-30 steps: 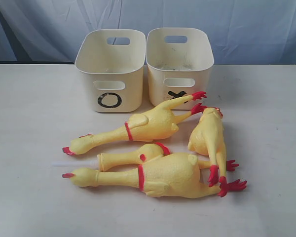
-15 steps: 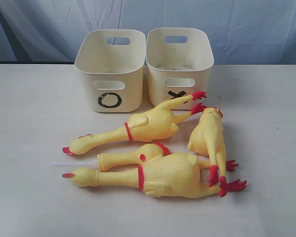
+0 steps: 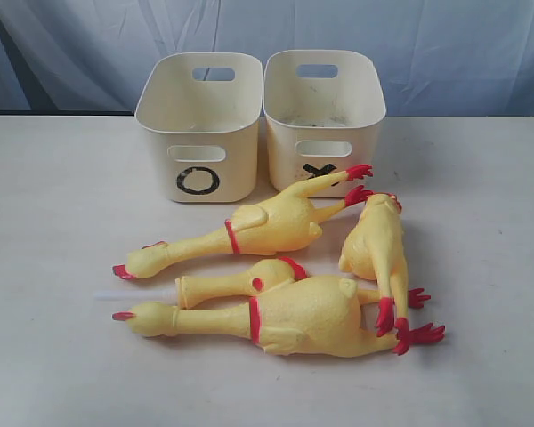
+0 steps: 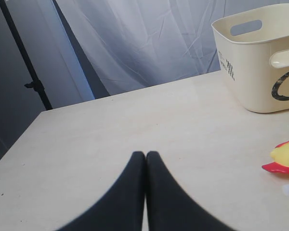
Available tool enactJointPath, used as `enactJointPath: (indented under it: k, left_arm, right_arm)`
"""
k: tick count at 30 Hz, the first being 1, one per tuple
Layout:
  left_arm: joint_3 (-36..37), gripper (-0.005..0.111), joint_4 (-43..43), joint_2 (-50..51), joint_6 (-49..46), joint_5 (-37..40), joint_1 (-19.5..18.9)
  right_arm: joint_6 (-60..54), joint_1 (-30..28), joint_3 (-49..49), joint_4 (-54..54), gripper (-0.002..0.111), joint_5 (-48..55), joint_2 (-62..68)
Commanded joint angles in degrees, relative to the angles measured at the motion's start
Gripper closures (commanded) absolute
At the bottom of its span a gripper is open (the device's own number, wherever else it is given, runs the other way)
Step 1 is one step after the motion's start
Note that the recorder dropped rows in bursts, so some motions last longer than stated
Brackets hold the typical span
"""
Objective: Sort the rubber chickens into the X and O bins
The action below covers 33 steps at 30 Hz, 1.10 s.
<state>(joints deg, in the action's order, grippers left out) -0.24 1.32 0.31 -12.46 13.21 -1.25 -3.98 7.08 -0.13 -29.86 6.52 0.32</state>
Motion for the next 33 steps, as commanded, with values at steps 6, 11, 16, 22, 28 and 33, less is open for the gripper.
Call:
enactJointPath:
  k: [6,11,16,22,28,33]
  left_arm:
    - [0.2,0.107,0.0,-0.3,0.2,0.1,-0.3]
    - [0.2,0.107,0.0,-0.3,0.2,0.1,-0.3]
    - [0.2,0.107,0.0,-0.3,0.2,0.1,-0.3]
    - [0.2,0.107,0.0,-0.3,0.2,0.1,-0.3]
    - [0.2,0.107,0.0,-0.3,0.2,0.1,-0.3]
    - [0.2,0.107,0.0,-0.3,0.2,0.1,-0.3]
  right_arm:
    - [-0.4,-0.3,-4.1,-7.9,0.108,2.8,-0.3]
    - [-0.5,-0.3,-10.4,-6.1,0.108,12.1,3.3]
    - [-4.7,-0.3,-16.9,-6.0,0.108,18.5,11.6]
    - [-12.0,-0.3,-26.9,-5.3,0.108,29.4,25.6]
    - [-16.0,-0.3,-34.1,-3.8,0.108,37.0,39.1]
    - [-19.9,-0.3,-35.7,-3.8,0.108,37.4,46.6]
